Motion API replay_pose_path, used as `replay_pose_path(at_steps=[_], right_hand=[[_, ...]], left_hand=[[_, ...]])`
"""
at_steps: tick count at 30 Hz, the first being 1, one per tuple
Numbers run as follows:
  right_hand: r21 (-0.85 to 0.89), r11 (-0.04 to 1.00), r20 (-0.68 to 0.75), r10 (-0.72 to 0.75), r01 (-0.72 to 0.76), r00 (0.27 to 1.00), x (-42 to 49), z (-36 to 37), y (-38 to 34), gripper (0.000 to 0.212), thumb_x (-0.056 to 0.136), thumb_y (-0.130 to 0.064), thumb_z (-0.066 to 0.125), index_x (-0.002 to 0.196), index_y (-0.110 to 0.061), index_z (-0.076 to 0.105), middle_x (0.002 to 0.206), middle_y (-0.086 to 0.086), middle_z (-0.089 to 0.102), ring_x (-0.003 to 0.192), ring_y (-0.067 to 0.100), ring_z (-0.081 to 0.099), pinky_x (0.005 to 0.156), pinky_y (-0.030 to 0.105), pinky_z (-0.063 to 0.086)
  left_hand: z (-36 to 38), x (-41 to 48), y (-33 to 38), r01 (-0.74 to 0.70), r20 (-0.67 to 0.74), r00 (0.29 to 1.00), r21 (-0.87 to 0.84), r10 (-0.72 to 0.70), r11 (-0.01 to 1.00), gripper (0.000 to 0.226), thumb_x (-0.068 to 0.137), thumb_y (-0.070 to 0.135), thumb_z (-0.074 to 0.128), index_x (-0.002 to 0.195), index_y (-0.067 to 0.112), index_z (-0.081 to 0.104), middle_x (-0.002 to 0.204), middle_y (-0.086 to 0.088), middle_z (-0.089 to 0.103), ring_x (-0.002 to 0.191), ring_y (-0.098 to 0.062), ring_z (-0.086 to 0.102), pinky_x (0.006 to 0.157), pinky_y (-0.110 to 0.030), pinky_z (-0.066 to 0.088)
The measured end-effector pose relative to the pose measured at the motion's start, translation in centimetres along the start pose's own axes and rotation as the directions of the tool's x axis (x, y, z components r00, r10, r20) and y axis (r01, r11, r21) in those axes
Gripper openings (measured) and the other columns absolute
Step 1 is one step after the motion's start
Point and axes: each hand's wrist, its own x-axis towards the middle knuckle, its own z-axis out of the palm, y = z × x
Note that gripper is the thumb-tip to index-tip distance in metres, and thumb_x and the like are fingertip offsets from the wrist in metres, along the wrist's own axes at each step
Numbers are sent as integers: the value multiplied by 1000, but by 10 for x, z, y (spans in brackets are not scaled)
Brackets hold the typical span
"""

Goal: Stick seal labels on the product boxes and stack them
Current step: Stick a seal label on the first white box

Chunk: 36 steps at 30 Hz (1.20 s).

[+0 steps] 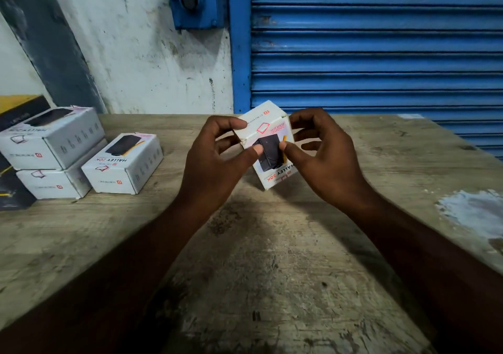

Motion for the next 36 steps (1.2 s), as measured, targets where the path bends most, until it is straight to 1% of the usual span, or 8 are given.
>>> replay_pose_path(at_steps=[5, 10, 15, 19, 23, 29, 33, 36], right_hand=[[-82, 991, 17, -100, 101, 995, -1, -2, 0, 48, 86, -14, 74, 131, -23, 57, 118, -7, 63, 92, 8, 64, 79, 36, 57], [-111, 978, 3, -176, 175, 984, -2, -3, 0, 54, 83, -8, 76, 132, -23, 59, 122, -5, 58, 89, 8, 63, 78, 28, 56], [-104, 975, -20, -200, 197, 980, -1, -2, -1, 43, 83, -9, 79, 122, -22, 66, 119, -4, 57, 92, 7, 63, 78, 23, 54], [-90, 969, -14, -232, 230, 973, 0, -3, -3, 35, 83, -11, 80, 115, -19, 71, 129, -4, 57, 113, 6, 59, 81, 29, 55], [-36, 966, 11, -257, 258, 966, 0, -3, -3, 29, 82, -10, 80, 109, -14, 72, 140, -4, 59, 129, 7, 55, 86, 37, 58], [-23, 953, 31, -300, 301, 954, 0, -6, -7, 27, 78, -8, 81, 103, -10, 70, 132, 1, 62, 125, 13, 58, 82, 44, 57], [-72, 933, 56, -349, 353, 935, -2, -5, -7, 26, 78, -8, 82, 102, -10, 71, 128, 5, 59, 123, 16, 57, 82, 42, 56], [-112, 913, 72, -386, 392, 920, -2, -5, -6, 27, 79, -8, 82, 103, -8, 71, 128, 8, 59, 122, 19, 57, 87, 43, 55]], left_hand=[[0, 0, -1, -57, -5, 998, 50, 58, 997, 36, 83, 6, 79, 111, 20, 62, 122, 8, 68, 110, -6, 67, 92, -36, 58], [0, 2, -4, -141, 4, 990, 111, 141, 984, 37, 83, 6, 78, 113, 21, 63, 128, 3, 64, 117, -6, 63, 84, -21, 57], [-1, 2, -9, -246, 26, 969, 140, 245, 959, 42, 81, 5, 79, 116, 23, 64, 133, 0, 56, 129, -16, 56, 92, -36, 59], [-1, 1, -10, -243, 41, 970, 118, 240, 963, 42, 79, 9, 78, 116, 24, 64, 134, 0, 56, 129, -16, 56, 94, -39, 58], [-3, 2, -5, -224, 64, 974, 84, 219, 971, 42, 82, 2, 79, 113, 27, 64, 133, 0, 59, 127, -12, 57, 91, -33, 59], [-12, 5, 5, -282, 133, 954, 104, 267, 954, 37, 81, 10, 78, 108, 29, 62, 129, 0, 60, 124, -13, 60, 86, -32, 60], [-15, 4, 9, -388, 182, 919, 243, 351, 889, 40, 78, 0, 79, 108, 19, 61, 126, -1, 55, 121, -13, 58, 85, -18, 56], [-17, 4, 8, -421, 201, 904, 279, 376, 863, 41, 76, -2, 79, 108, 15, 61, 125, -3, 54, 120, -12, 57, 83, -16, 54]])
